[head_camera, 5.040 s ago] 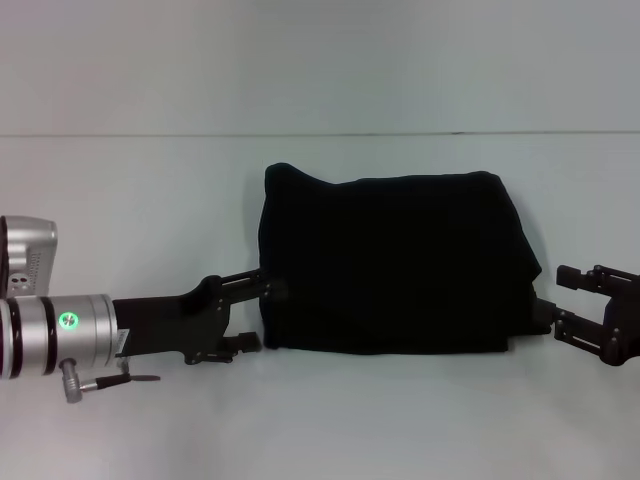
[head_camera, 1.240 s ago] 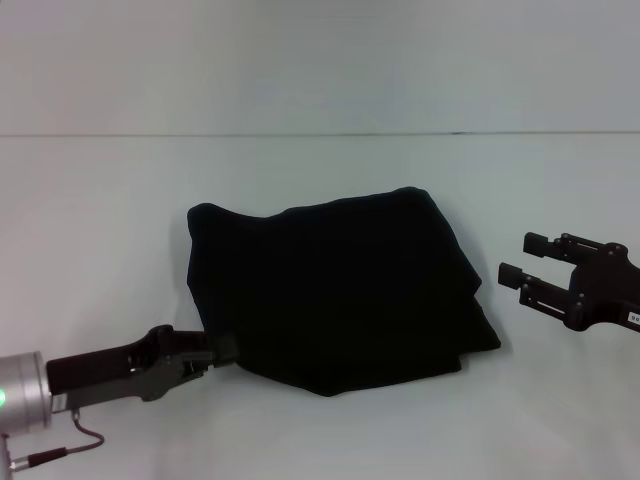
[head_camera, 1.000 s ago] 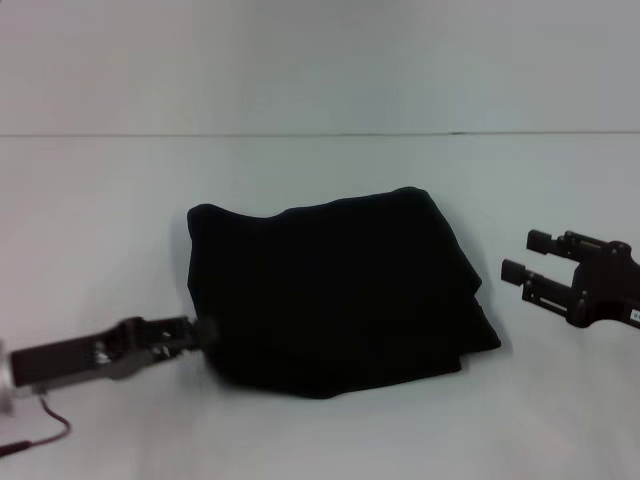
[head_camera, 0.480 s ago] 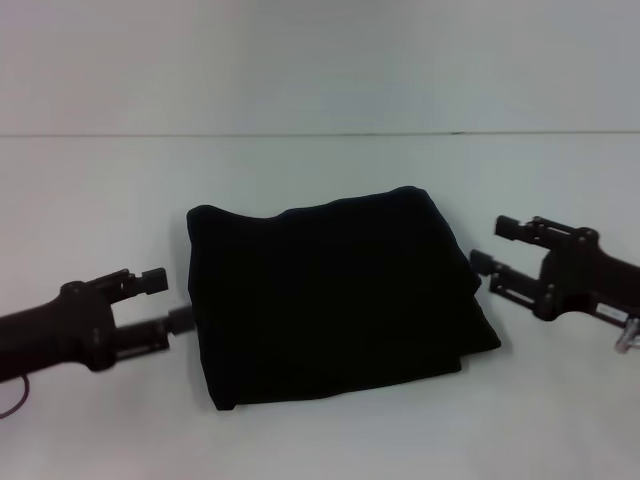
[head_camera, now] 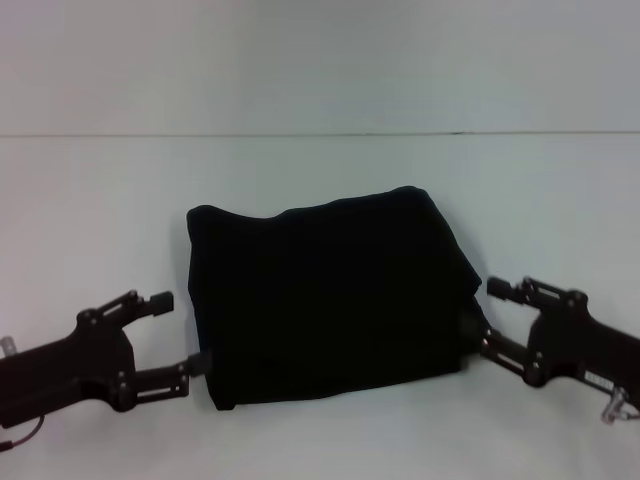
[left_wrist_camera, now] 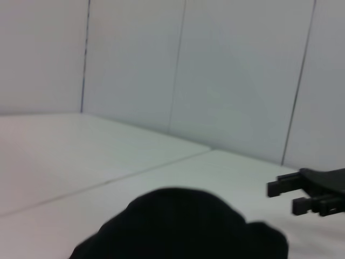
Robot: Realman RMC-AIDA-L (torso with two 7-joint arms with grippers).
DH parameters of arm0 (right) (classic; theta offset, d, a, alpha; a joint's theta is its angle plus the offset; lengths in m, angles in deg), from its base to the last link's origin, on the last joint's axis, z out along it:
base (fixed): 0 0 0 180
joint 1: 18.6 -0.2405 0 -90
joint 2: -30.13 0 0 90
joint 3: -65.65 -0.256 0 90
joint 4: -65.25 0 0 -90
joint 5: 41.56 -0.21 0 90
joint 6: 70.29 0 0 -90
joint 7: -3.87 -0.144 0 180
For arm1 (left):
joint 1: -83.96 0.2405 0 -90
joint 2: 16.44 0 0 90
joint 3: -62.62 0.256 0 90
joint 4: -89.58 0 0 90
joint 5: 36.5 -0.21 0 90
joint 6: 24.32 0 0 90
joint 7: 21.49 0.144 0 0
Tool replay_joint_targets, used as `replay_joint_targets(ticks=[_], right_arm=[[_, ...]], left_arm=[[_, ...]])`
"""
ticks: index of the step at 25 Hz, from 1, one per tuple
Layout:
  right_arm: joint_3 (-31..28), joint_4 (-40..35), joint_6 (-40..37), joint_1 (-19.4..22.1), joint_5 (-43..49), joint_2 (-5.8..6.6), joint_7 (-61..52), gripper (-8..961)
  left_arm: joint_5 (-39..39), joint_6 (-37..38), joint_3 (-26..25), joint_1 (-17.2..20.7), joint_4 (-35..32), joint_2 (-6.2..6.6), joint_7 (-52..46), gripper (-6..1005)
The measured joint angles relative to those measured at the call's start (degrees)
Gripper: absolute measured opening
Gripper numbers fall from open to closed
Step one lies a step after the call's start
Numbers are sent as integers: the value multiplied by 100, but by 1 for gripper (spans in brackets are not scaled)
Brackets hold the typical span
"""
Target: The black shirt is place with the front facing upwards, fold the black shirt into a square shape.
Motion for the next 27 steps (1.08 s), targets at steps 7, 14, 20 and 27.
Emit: replay_joint_targets(ticks=[7,14,20,27], right_arm=[[213,78,102,131,97,2,27,640],[314,208,75,91,151,-11,360,704],[277,212,102,78,71,-21,379,867],[215,204,109,72,42,-14,383,931]], left_arm=[[-351,-363,1,-15,90,8,12,959],[-355,-386,10,-28,141,53,-4,949],[-394,-385,14,-9,150,63,-10,950],[-474,-386,-22,-29,150,60,-18,950]])
